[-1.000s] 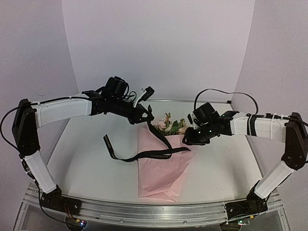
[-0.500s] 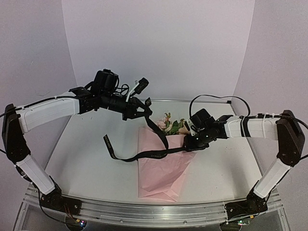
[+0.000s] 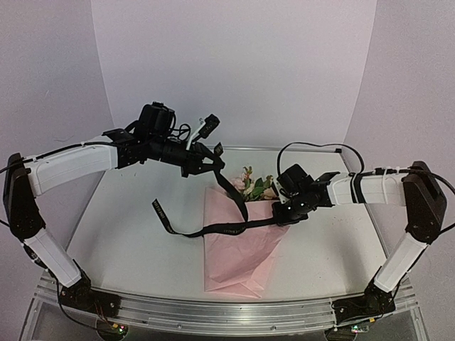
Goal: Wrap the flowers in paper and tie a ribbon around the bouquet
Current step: Cross the ribbon over the folded bouquet.
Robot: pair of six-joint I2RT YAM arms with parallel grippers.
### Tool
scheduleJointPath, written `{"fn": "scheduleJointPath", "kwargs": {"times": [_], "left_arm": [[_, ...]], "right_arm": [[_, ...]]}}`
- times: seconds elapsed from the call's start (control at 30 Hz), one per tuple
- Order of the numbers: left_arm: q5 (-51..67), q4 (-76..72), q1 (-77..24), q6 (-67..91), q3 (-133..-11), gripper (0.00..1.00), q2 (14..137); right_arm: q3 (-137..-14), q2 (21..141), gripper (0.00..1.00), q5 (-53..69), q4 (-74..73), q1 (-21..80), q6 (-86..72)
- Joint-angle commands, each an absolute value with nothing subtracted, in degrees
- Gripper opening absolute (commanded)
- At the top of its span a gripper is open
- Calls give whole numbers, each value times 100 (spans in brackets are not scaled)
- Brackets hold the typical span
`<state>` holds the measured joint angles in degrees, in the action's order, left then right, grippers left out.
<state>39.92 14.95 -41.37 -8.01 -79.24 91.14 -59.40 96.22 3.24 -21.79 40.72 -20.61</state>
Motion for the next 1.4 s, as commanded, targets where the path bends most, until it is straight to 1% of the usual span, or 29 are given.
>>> {"fn": "scheduleJointPath", "kwargs": {"times": [0.0, 0.1, 0.17, 0.3, 0.47, 0.7, 0.83, 0.87, 0.97, 1.13, 1.23, 1.37], "left_arm": [[4365, 1313, -4039, -1010, -8051, 0, 9363], [5025, 1714, -4017, -1191, -8513, 1, 9924], [5368, 2367, -4017, -1433, -9085, 2, 10441], [5557, 3158, -4018, -1765, -9850, 2, 11398], [5338, 4008, -4110, -2297, -10662, 3, 12192], [4425, 4565, -4596, -2899, -11426, 5, 12828], [3549, 4557, -4835, -3318, -11463, 8, 13023], [3117, 4482, -4932, -3459, -11334, 9, 13019], [2500, 4117, -5088, -3823, -10980, 9, 12988], [2016, 3343, -5106, -4171, -10321, 12, 12638], [1714, 3464, -5124, -4306, -10415, 15, 12639], [1730, 3324, -5124, -4172, -10384, 16, 12487]], "right_arm": [[-5843, 9348, 11, -204, -2100, 4165, -2057], [-5728, 9171, 7, -402, -2027, 4197, -2061], [-5626, 9049, 7, -525, -1890, 4218, -2085], [-5319, 8763, 4, -686, -1519, 4221, -2188], [-5034, 8502, 3, -648, -1008, 4222, -2285], [-4880, 8399, 1, -584, -460, 4219, -2364], [-4802, 8342, 0, -397, -177, 4219, -2355], [-4758, 8322, 0, -348, -95, 4219, -2355], [-4630, 8260, 0, -213, 124, 4219, -2375], [-4379, 8119, 0, -88, 369, 4220, -2412], [-4295, 8086, 0, -89, 388, 4219, -2409], [-4241, 8076, 0, -128, 410, 4222, -2384]]}}
